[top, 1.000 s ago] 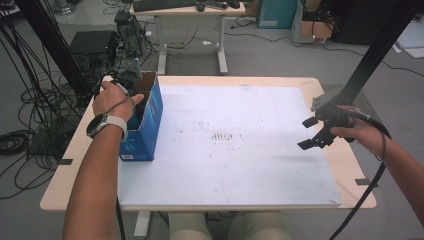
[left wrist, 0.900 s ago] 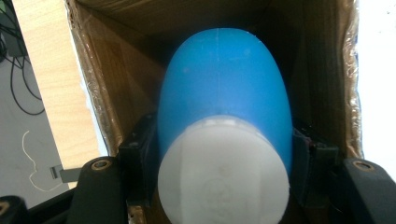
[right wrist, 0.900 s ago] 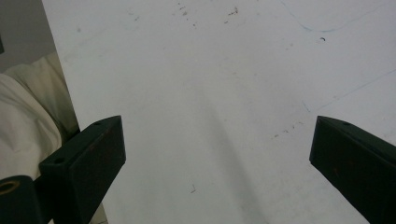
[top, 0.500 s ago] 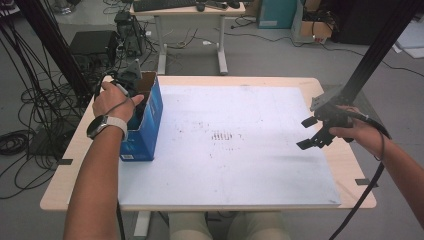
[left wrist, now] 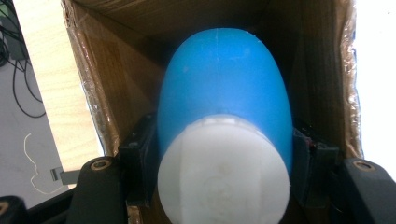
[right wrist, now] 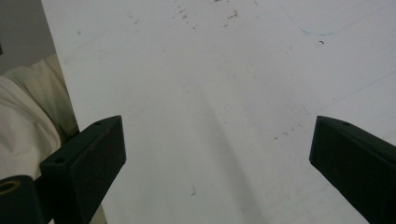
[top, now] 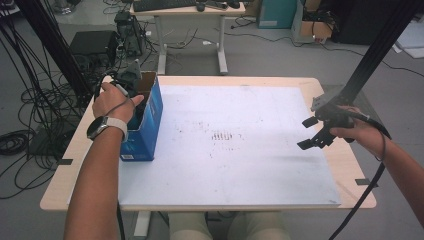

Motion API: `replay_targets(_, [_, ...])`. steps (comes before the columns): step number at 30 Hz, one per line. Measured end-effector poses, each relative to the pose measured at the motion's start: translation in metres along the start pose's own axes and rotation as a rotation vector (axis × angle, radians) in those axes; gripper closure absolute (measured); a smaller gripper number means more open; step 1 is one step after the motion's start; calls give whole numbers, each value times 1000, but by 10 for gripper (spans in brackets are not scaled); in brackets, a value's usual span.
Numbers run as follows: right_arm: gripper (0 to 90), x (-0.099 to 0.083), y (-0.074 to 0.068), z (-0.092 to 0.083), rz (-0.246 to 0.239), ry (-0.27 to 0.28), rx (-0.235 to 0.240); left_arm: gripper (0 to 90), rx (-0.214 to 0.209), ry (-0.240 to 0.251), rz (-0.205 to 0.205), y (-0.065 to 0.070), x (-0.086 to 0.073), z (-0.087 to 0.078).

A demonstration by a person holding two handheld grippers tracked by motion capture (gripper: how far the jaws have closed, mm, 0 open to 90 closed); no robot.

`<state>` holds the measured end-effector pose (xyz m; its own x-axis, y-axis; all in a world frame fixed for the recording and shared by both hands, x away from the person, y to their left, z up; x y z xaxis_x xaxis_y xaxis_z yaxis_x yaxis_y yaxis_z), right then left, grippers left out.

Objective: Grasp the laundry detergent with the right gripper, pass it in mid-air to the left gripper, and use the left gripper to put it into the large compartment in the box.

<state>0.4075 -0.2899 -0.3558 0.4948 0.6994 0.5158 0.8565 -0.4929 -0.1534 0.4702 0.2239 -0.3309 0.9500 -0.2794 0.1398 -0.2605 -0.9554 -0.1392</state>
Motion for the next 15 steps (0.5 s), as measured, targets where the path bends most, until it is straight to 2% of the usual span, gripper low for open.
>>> replay_targets(15, [37, 2, -1, 0, -4, 3, 2, 374, 3, -2, 1, 1, 0, 0])
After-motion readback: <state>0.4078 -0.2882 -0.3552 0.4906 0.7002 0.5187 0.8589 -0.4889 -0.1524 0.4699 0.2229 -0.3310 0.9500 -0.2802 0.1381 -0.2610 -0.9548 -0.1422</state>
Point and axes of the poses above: each handheld gripper's, and its own axes: z roughly forward along the jaws, x roughly out of its top, y roughly to its right, the point moved 7 cm from there along z, roughly forward along the jaws, and after that the axes turned 5 degrees about z, right-handed, at the moved point
